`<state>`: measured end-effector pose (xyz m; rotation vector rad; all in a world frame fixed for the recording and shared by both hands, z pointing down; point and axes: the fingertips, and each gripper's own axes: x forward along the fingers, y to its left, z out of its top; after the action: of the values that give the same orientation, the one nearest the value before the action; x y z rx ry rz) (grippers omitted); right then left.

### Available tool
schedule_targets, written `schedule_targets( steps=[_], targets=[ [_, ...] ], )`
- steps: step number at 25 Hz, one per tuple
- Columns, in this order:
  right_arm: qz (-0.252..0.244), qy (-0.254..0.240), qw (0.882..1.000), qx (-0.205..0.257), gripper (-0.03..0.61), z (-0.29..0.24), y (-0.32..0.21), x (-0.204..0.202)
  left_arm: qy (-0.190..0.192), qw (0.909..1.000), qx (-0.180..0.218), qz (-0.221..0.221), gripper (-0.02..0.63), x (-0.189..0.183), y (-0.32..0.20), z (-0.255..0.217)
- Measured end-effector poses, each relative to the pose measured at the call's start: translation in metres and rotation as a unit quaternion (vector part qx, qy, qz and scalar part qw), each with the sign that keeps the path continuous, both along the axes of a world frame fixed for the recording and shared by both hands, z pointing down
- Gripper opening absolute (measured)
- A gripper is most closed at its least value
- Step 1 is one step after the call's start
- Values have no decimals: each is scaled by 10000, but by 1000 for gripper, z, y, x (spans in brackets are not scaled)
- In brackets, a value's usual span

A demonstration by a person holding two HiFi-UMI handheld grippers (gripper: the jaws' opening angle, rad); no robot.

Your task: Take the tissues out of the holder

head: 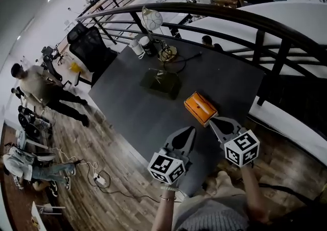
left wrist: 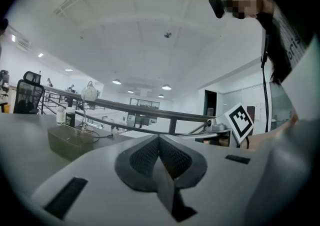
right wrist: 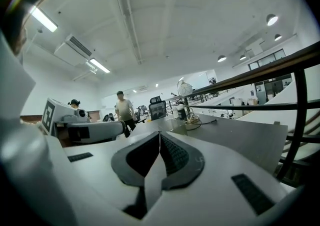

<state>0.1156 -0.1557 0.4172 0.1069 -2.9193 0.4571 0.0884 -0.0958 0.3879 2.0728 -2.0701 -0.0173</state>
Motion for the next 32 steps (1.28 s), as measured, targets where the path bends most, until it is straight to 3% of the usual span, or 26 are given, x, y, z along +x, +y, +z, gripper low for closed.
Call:
schedule_targets(
  steps=[14,21,28,32],
  targets=[
    [1499,423,9876,202,14,3,11,-36,349,9928,143,1136,8,-62,24,9],
    [2078,545,9764,215,14,6,38,-34,411,9851,181,1659,8,-72,40,9],
    [2301,777,9697,255,14,14,46,-31,416,9790,64,1995,8,-70,42,17],
    [2186,833,9722,88,15,22,43,-32,396,9795,-12,1973,8,-71,36,21]
  ],
)
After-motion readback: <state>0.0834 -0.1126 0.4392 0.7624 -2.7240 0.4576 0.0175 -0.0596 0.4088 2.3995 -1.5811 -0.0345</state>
